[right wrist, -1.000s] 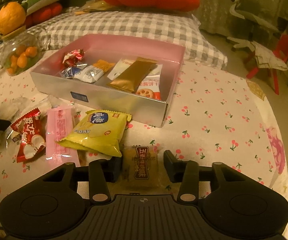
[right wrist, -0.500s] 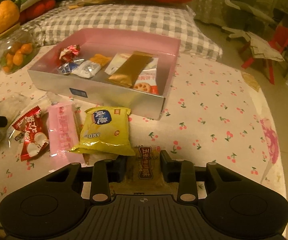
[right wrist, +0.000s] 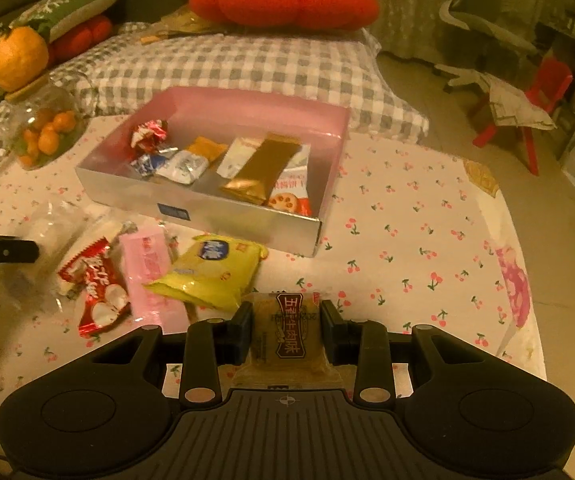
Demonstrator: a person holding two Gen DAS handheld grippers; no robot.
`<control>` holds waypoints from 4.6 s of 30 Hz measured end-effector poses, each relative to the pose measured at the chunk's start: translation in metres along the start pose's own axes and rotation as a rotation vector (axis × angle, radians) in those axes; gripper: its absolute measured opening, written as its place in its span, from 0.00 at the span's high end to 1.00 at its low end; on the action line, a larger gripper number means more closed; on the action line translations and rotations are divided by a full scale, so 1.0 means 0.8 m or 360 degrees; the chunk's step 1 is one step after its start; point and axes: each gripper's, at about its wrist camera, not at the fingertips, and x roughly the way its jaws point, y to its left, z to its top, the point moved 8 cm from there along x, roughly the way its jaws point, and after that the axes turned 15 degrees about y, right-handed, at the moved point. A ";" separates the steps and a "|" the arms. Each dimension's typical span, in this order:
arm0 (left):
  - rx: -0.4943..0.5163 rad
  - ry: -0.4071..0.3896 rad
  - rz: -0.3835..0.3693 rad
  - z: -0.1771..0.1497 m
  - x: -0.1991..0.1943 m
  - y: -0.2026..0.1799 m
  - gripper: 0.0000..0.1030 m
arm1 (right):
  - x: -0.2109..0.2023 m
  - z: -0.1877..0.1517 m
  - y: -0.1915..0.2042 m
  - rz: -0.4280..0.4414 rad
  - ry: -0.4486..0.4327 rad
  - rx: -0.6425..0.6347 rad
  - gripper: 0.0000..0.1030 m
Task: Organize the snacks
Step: 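Lift both held packets and carry them over the pink box, then lower both packets into the box and open both grippers, then withdraw both grippers from the box back toward the loose snacks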
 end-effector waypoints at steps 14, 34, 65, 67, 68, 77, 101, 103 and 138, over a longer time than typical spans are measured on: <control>0.0000 -0.0059 -0.0147 0.013 -0.025 -0.035 0.86 | -0.034 0.008 0.008 0.0156 -0.0035 0.0090 0.68; -0.0015 -0.0110 -0.0168 0.092 -0.026 -0.074 0.86 | -0.035 0.099 0.006 0.0468 -0.0134 0.0300 0.68; 0.0017 -0.0052 0.0150 0.197 0.092 -0.086 0.86 | 0.091 0.218 -0.035 0.0304 -0.0061 0.0449 0.67; 0.0021 -0.0051 0.0158 0.197 0.094 -0.087 0.85 | 0.094 0.219 -0.034 0.0298 -0.0057 0.0450 0.67; 0.0028 -0.0053 0.0166 0.196 0.094 -0.087 0.85 | 0.095 0.218 -0.034 0.0291 -0.0057 0.0448 0.67; 0.0063 -0.0074 0.0247 0.196 0.083 -0.084 0.61 | 0.086 0.215 -0.042 0.0303 -0.0067 0.0504 0.50; 0.0133 -0.0134 0.0272 0.150 0.023 -0.095 0.20 | 0.005 0.164 -0.038 0.0303 -0.0138 0.0476 0.16; 0.0132 -0.0135 0.0267 0.142 0.019 -0.095 0.17 | 0.000 0.156 -0.037 0.0306 -0.0136 0.0472 0.16; 0.0119 -0.0174 0.0275 0.020 -0.012 -0.043 0.02 | -0.026 0.024 0.003 0.0240 -0.0196 0.0222 0.11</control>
